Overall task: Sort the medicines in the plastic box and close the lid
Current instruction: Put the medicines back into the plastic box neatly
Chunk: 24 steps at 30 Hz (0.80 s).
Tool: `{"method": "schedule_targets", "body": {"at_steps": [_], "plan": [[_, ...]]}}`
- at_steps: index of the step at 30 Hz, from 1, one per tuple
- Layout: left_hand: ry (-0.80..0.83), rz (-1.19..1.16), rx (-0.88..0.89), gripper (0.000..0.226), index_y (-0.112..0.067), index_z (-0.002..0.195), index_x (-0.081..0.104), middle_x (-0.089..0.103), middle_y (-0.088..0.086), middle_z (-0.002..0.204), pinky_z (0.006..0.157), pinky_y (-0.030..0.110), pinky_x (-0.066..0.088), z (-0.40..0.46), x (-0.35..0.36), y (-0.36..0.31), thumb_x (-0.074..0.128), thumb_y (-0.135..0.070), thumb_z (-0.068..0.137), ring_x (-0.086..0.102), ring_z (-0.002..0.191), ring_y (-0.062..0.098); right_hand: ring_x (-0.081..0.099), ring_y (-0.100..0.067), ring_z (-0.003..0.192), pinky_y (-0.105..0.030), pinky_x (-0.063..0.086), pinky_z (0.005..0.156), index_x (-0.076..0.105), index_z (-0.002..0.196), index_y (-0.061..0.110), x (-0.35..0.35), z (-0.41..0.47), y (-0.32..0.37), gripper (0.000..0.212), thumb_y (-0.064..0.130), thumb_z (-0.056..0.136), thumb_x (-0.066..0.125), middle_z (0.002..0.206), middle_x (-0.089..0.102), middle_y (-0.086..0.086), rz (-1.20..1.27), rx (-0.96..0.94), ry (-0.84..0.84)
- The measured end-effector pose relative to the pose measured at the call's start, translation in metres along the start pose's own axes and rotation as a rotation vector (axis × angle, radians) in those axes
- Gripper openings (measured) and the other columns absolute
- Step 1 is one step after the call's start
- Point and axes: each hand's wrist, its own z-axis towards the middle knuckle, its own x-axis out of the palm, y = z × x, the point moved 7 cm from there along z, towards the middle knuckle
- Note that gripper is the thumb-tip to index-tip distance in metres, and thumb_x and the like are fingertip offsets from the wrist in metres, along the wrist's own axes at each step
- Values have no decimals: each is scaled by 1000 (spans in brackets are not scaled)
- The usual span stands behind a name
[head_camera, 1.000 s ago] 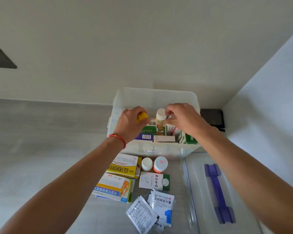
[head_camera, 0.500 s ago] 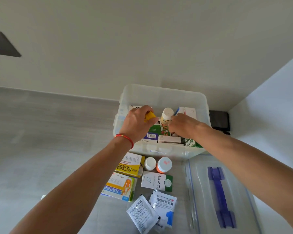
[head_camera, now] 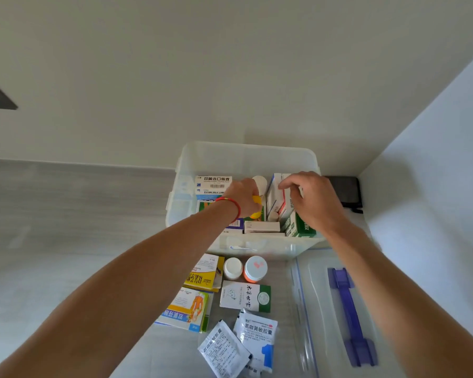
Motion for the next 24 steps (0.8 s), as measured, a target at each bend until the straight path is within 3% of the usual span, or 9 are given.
{"method": "schedule_targets", "body": {"at_steps": [3,5,8,11,14,18,22,24], "plan": [[104,190,-9,38,-12,127,58,62,9,122,86,31,54,21,26,-4,66,-16,90,61,107,25,66,-16,96,-23,46,80,79,98,14,2,-3,-7,30,-2,94,54,99,77,2,23,32,-72],[166,234,-26,35,-12,124,60,62,8,120,84,31,53,31,40,-5,64,-16,90,61,107,26,66,-15,95,-28,51,82,78,96,15,2,-2,-13,29,-1,94,54,97,77,2,59,65,-105],[322,203,-87,10,-12,91,64,66,5,88,68,27,54,40,59,-3,65,-19,84,62,75,19,66,-18,98,-36,54,85,78,96,15,6,-1,-15,27,2,94,54,98,76,1,21,69,-95],[424,200,-106,12,-15,78,58,62,3,74,62,27,50,44,76,-2,61,-22,87,58,63,16,64,-20,97,-35,52,82,77,94,14,8,0,-14,24,3,92,56,96,76,1,-14,56,-82],[440,215,-106,18,-15,88,64,65,4,79,60,26,51,45,83,-2,57,-31,93,61,67,16,64,-22,96,-39,54,81,77,94,14,10,1,-14,23,4,92,56,97,76,0,-57,60,-63],[478,169,-131,22,-14,105,65,71,8,102,88,34,57,45,87,1,52,-30,98,69,95,22,65,-21,98,-41,55,84,77,95,14,12,1,-15,23,6,95,55,100,77,0,-69,81,-48],[430,149,-110,28,-11,111,67,70,9,105,83,31,55,44,81,0,55,-32,97,67,94,23,64,-20,97,-40,54,82,76,95,14,11,0,-14,24,5,94,54,99,76,0,-74,94,-46],[419,144,-115,33,-10,115,68,70,11,109,89,34,55,42,74,3,60,-35,95,67,100,25,65,-19,97,-38,55,82,77,95,15,11,1,-15,24,6,95,54,99,76,0,-75,104,-52]]}}
